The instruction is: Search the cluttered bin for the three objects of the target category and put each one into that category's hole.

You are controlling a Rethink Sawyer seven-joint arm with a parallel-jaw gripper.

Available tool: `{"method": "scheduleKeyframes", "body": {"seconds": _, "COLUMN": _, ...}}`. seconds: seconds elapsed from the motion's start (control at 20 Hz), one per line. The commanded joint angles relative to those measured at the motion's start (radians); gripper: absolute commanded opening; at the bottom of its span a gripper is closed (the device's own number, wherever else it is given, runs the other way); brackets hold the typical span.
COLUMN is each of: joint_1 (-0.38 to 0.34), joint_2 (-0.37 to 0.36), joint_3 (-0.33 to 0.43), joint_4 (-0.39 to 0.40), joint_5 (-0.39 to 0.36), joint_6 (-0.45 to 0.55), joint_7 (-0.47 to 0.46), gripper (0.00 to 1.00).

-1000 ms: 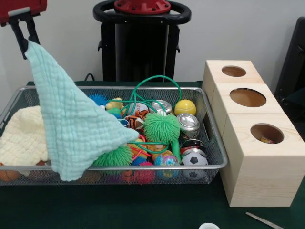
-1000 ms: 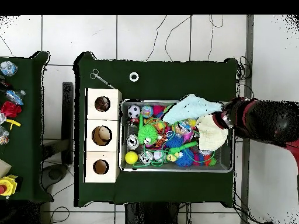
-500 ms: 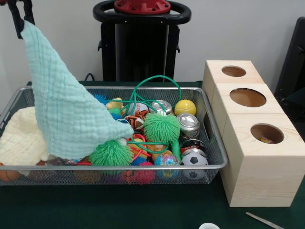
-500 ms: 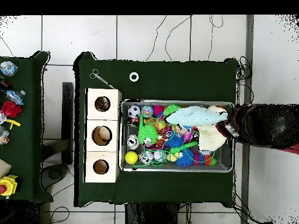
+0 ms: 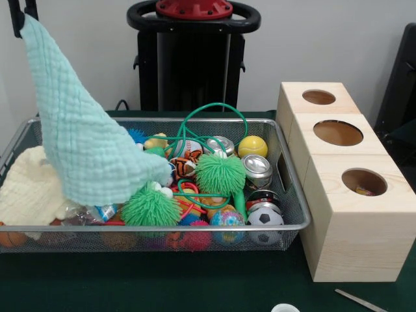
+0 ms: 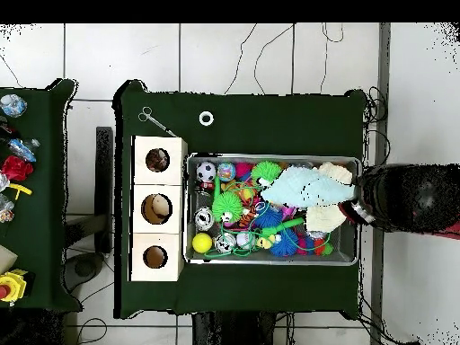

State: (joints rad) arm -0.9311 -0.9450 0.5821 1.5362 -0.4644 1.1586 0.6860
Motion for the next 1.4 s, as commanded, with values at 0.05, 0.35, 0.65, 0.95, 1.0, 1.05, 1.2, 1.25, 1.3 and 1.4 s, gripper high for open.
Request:
{"method": "scheduleKeyframes", "body": {"seconds": 0.05, "joint_1": -0.005, "joint_2": 0.014, "joint_3": -0.014, "joint_4": 0.015, "joint_5": -0.063, "joint_6": 0.095, "joint_7": -0.111, "gripper": 0.0}}
{"method": "scheduleKeyframes", "body": {"seconds": 0.35, "joint_1": -0.006, "joint_2": 0.021, "joint_3": -0.005, "joint_4": 0.024, "joint_5": -0.033, "joint_6": 0.076, "joint_7": -0.077, "gripper": 1.0}}
{"method": "scheduleKeyframes", "body": {"seconds": 0.65, "joint_1": 0.034, "joint_2": -0.01, "joint_3": -0.006, "joint_4": 0.034, "joint_5": -0.035, "joint_6": 0.077, "joint_7": -0.038, "gripper": 1.0}}
{"method": "scheduleKeyframes", "body": {"seconds": 0.95, "joint_1": 0.116, "joint_2": -0.006, "joint_3": -0.011, "joint_4": 0.085, "joint_5": 0.031, "joint_6": -0.027, "joint_7": 0.154, "gripper": 1.0}}
{"method": "scheduleKeyframes", "body": {"seconds": 1.0, "joint_1": 0.134, "joint_2": 0.001, "joint_3": -0.015, "joint_4": 0.096, "joint_5": 0.044, "joint_6": -0.044, "joint_7": 0.191, "gripper": 1.0}}
{"method": "scheduleKeyframes", "body": {"seconds": 1.05, "joint_1": 0.147, "joint_2": 0.005, "joint_3": -0.018, "joint_4": 0.11, "joint_5": 0.05, "joint_6": -0.062, "joint_7": 0.209, "gripper": 1.0}}
{"method": "scheduleKeyframes", "body": {"seconds": 1.2, "joint_1": 0.163, "joint_2": 0.025, "joint_3": -0.024, "joint_4": 0.16, "joint_5": 0.103, "joint_6": -0.136, "joint_7": 0.261, "gripper": 1.0}}
{"method": "scheduleKeyframes", "body": {"seconds": 1.25, "joint_1": 0.169, "joint_2": 0.036, "joint_3": -0.03, "joint_4": 0.173, "joint_5": 0.116, "joint_6": -0.171, "joint_7": 0.281, "gripper": 1.0}}
{"method": "scheduleKeyframes", "body": {"seconds": 1.3, "joint_1": 0.177, "joint_2": 0.048, "joint_3": -0.037, "joint_4": 0.183, "joint_5": 0.123, "joint_6": -0.208, "joint_7": 0.299, "gripper": 1.0}}
{"method": "scheduleKeyframes", "body": {"seconds": 1.4, "joint_1": 0.2, "joint_2": 0.075, "joint_3": -0.058, "joint_4": 0.192, "joint_5": 0.129, "joint_6": -0.26, "joint_7": 0.324, "gripper": 1.0}}
